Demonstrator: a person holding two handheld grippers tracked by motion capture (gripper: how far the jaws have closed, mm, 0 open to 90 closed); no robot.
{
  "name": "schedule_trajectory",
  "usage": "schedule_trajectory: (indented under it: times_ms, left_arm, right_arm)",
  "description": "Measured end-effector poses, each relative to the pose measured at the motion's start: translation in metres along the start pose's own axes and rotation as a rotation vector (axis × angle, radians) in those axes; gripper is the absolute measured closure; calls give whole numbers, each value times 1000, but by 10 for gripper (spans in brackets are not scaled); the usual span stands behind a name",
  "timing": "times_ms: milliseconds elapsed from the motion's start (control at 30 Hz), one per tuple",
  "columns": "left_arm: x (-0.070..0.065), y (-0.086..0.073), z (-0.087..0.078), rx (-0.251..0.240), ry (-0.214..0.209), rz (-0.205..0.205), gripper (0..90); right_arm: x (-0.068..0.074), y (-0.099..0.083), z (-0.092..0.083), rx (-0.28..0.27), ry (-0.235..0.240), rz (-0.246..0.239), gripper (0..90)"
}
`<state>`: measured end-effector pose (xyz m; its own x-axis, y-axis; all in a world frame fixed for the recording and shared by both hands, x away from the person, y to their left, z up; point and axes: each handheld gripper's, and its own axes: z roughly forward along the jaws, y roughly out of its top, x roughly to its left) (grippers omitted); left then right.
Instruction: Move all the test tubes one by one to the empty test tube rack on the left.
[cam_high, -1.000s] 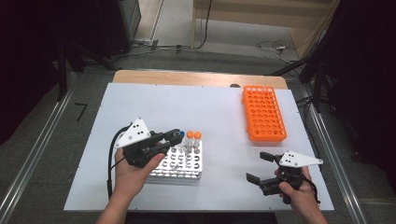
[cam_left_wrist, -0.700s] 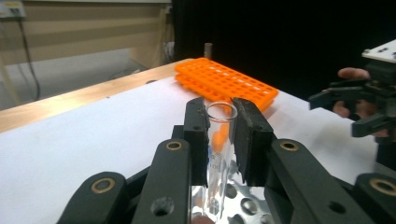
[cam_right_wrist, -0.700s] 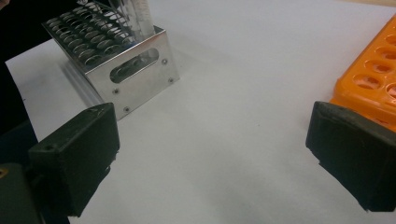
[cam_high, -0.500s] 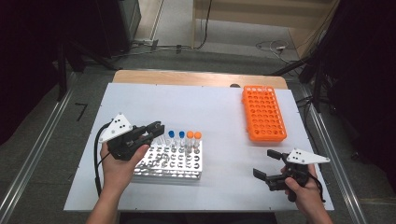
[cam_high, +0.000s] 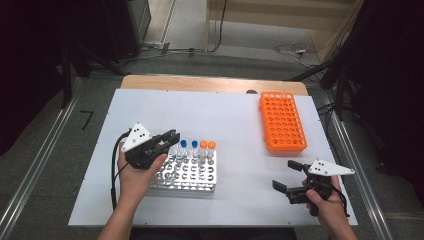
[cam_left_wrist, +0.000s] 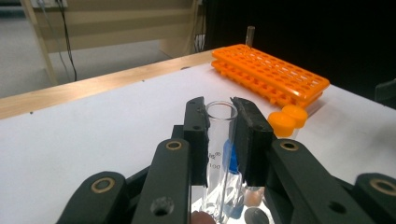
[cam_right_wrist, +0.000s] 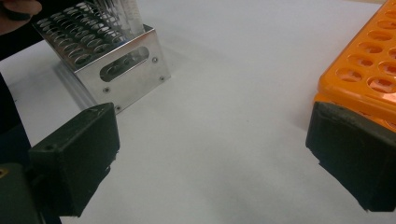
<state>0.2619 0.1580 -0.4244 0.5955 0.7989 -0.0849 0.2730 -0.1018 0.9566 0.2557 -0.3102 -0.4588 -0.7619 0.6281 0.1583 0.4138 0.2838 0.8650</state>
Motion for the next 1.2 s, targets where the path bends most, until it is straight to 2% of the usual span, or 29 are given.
schedule_trajectory:
  times_ms: [200,767,833,967,1133,1200]
  left_arm:
    - [-2,-4,6,42,15,21,764]
    - [0,-5,4,46,-21,-22,719]
    - [0,-5,3,45,-25,-27,688]
    - [-1,-4,-2,45,-38,-50,570]
    - [4,-6,-13,26,-64,-117,361]
    - [6,-8,-17,29,-72,-131,282]
  right_arm:
    - [-1,0,0,0,-2,-2,15]
    - [-1,-1,1,3,-1,-4,15]
    - [-1,-1,1,-5,-4,-3,16]
    - [-2,2,0,-18,-21,2,17]
    - [-8,12,2,-47,-39,19,20]
    - [-13,17,4,-56,-54,25,21]
